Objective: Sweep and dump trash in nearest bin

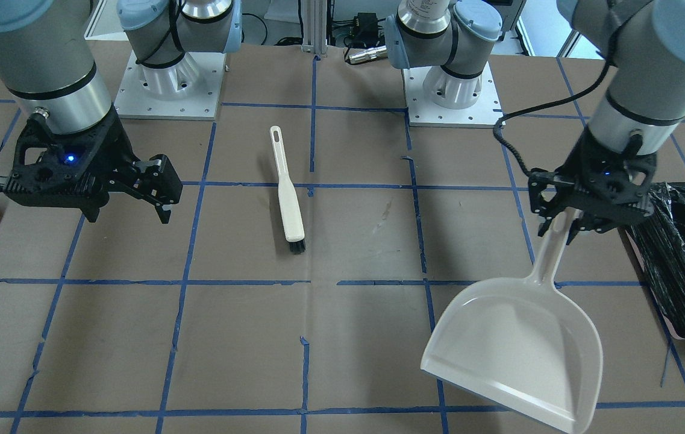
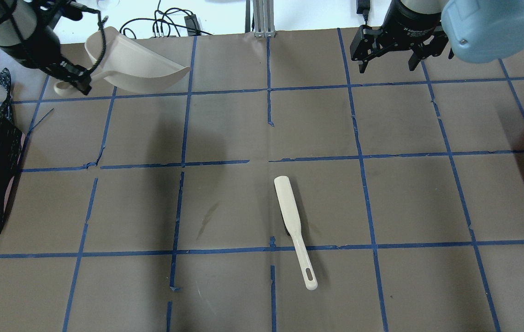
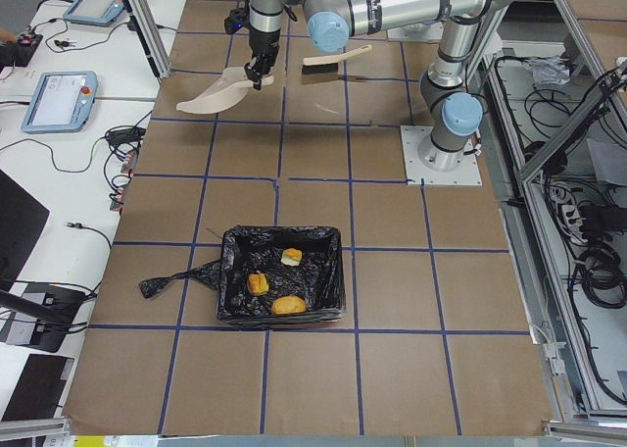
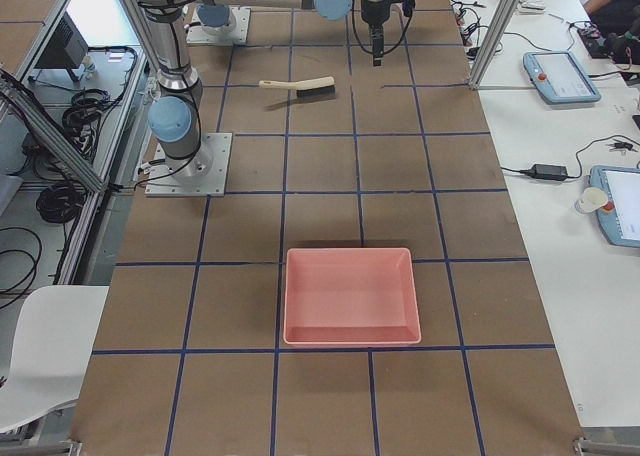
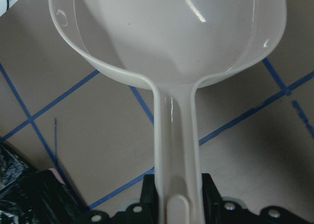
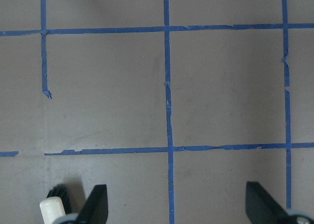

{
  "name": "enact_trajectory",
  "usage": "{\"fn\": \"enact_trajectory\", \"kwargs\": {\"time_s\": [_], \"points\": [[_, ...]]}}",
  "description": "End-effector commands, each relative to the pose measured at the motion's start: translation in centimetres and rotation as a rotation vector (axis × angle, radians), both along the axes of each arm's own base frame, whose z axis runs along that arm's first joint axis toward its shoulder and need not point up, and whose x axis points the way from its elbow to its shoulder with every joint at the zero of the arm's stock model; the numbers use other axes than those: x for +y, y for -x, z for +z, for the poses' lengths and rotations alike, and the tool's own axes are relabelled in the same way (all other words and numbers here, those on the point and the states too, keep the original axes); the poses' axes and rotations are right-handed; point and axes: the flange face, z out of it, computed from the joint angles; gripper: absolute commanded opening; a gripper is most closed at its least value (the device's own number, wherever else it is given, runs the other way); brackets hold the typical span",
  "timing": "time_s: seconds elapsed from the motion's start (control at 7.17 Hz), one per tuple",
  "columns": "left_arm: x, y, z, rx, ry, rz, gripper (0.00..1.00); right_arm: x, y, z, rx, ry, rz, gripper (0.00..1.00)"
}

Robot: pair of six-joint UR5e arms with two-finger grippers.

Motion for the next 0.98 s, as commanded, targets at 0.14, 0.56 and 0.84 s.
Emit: {"fn": "enact_trajectory", "kwargs": {"time_s": [0.14, 0.56, 0.84], "points": [[1.1, 10.4, -4.6, 0.087, -0.07, 0.178, 0.01, 0.1, -0.1, 0.0, -0.001, -0.003, 0.002, 1.0], [1.8, 19.5, -11.4, 0.16, 0.027, 0.239, 0.01, 0.0, -0.1, -0.3, -0.001, -0.007, 0.0, 1.0], [2.5, 25.4, -14.4, 0.18, 0.063, 0.202, 0.01, 0.3, -0.9, -0.2, -0.003, -0.006, 0.014, 1.0]]}}
